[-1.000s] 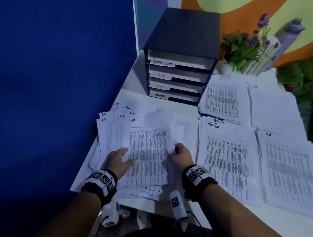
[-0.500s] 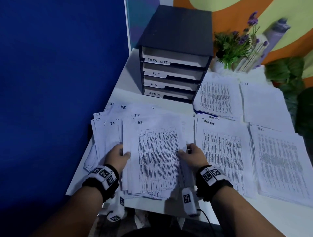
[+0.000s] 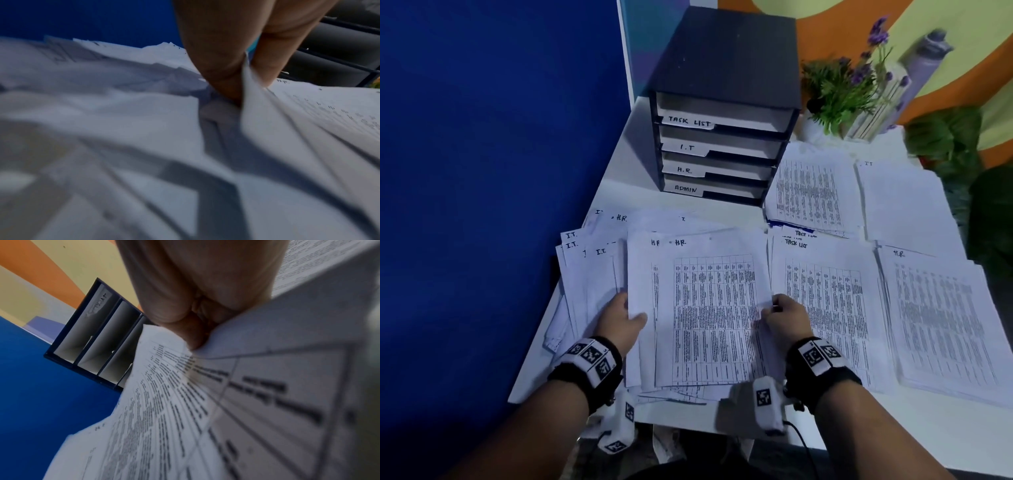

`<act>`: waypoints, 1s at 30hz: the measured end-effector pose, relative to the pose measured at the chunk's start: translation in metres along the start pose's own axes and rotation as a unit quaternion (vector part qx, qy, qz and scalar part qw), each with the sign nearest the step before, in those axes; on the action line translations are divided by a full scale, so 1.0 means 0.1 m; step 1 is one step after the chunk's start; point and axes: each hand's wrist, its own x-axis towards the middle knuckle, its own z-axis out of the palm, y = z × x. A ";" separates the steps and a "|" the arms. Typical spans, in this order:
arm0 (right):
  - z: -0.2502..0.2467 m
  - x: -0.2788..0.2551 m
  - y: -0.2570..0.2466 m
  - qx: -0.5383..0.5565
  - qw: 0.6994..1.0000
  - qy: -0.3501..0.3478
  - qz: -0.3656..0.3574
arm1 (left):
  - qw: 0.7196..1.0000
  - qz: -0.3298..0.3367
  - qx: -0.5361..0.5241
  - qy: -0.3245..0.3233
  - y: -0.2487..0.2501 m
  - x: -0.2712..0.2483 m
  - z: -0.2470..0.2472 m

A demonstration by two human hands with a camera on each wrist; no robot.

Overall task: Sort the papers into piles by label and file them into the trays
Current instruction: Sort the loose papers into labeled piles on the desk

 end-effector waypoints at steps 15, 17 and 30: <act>-0.20 -0.05 -0.02 0.178 0.982 -0.015 0.052 | 0.993 -0.006 -0.065 0.095 0.06 -0.06 -0.10; -0.20 -0.05 0.00 0.197 0.979 -0.013 0.059 | 0.993 -0.005 -0.067 0.100 0.07 -0.06 -0.11; -0.16 -0.06 -0.06 0.227 0.970 -0.051 0.073 | 0.992 0.024 -0.073 0.101 0.16 -0.12 0.04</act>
